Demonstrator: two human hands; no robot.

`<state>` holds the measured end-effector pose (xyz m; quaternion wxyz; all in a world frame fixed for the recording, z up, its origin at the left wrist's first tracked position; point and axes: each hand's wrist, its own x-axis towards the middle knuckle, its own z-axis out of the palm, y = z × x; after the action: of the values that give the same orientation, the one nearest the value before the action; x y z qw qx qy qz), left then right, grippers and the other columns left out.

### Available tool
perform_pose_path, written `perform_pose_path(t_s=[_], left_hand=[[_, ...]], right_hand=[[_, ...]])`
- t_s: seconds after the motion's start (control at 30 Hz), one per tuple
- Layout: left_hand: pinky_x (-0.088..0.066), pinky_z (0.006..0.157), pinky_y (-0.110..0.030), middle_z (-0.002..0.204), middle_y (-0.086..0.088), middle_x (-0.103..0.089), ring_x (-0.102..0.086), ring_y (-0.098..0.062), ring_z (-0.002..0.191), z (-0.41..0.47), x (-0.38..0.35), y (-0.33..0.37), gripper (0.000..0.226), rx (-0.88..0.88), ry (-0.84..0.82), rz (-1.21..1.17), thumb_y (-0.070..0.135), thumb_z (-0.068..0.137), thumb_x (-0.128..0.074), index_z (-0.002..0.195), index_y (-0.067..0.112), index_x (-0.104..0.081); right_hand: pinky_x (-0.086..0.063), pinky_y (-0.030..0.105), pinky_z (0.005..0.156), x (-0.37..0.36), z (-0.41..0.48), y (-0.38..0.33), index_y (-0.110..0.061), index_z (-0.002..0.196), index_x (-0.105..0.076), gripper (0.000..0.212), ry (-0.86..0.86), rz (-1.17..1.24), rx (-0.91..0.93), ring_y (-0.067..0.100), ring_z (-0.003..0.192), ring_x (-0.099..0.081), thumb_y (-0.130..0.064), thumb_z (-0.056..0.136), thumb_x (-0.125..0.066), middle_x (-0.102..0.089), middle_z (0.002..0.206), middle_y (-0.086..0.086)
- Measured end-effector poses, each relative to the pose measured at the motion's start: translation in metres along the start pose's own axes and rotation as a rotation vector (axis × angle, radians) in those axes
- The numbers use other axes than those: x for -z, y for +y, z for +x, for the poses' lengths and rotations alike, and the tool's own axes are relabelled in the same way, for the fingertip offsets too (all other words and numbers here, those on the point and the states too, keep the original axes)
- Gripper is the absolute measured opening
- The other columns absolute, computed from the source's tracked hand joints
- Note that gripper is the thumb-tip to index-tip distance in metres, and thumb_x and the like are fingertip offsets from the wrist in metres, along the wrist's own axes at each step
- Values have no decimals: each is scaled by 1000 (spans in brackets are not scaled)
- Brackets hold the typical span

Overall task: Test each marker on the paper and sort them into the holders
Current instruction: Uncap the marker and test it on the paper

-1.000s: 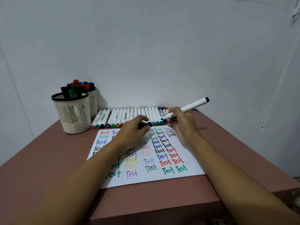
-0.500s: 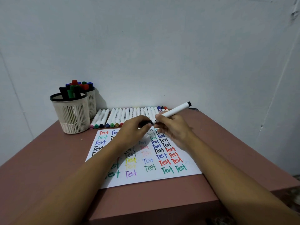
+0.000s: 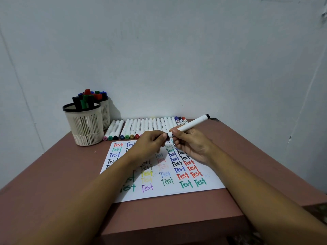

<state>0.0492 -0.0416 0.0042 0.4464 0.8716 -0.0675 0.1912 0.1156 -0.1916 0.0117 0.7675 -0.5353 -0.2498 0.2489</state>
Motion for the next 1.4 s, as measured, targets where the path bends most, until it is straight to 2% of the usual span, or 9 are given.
perform_pose_path(t_s=[0.23, 0.5, 0.57, 0.63, 0.73, 0.83, 1.17, 1.27, 1.4], left_hand=[[-38, 58, -24, 59, 5, -47, -40, -10, 56, 0, 2, 3, 31, 93, -17, -224, 20, 97, -47, 68, 12, -57], [-44, 60, -25, 61, 0, -42, -41, -10, 56, 8, 16, 12, 16, 267, 255, -748, 11, 91, -55, 75, 10, -60], [-48, 62, -26, 66, 0, -43, -45, -11, 62, 8, 26, 13, 14, 241, 376, -768, 14, 90, -56, 77, 12, -59], [-53, 70, -28, 76, -2, -54, -57, -14, 75, 7, 38, 16, 8, 181, 482, -759, 14, 91, -56, 84, 11, -60], [-57, 75, -27, 85, -6, -62, -64, -18, 85, 8, 63, 24, 13, 69, 637, -597, 14, 91, -57, 95, 2, -60], [-57, 77, -28, 92, -7, -63, -65, -18, 86, 13, 100, 33, 21, 15, 727, -324, 14, 91, -59, 107, 1, -56], [-56, 74, -38, 92, -8, -59, -62, -26, 85, 14, 217, 59, 18, -33, 973, 167, 16, 89, -56, 106, 14, -50], [-45, 56, -22, 95, -8, -57, -59, -24, 80, 15, 218, 54, 23, 19, 947, 289, 15, 92, -54, 113, 9, -49], [-44, 61, -31, 96, -11, -55, -56, -27, 79, 14, 203, 34, 32, 103, 810, 424, 15, 93, -53, 122, 9, -41]], right_hand=[[-48, 15, 50, 0, 0, -2, -4, 86, -63, 6, 2, 10, 3, 9, 55, -53, -6, 89, -59, -57, 62, 5], [-53, 21, 52, 7, 4, -9, -3, 92, -65, 19, 179, 343, 31, 12, 56, -59, -17, 78, -68, -59, 67, 7], [-53, 23, 54, 13, 5, -7, -5, 94, -67, 17, 299, 224, 102, 14, 60, -58, -21, 88, -63, -60, 67, 6], [-48, 24, 58, 14, 4, 1, -11, 94, -65, 17, 409, -267, 191, 14, 65, -55, -25, 95, -56, -59, 71, 0], [-47, 29, 78, 17, 6, 18, -12, 107, -67, 23, 302, -1108, 282, 15, 90, -58, -26, 96, -52, -62, 97, -2], [-44, 34, 95, 23, 13, 25, -16, 125, -61, 37, 93, -1492, 188, 19, 114, -53, -36, 95, -51, -58, 123, 3], [-43, 31, 97, 24, 22, 27, -20, 130, -58, 41, 78, -1516, 205, 15, 118, -51, -40, 94, -50, -55, 131, 0], [-43, 31, 97, 21, 22, 26, -21, 129, -58, 41, 72, -1518, 210, 15, 118, -50, -41, 94, -50, -55, 131, 0], [-41, 32, 99, 19, 20, 24, -22, 130, -57, 41, 79, -1520, 211, 15, 121, -48, -41, 95, -49, -53, 133, -1]])
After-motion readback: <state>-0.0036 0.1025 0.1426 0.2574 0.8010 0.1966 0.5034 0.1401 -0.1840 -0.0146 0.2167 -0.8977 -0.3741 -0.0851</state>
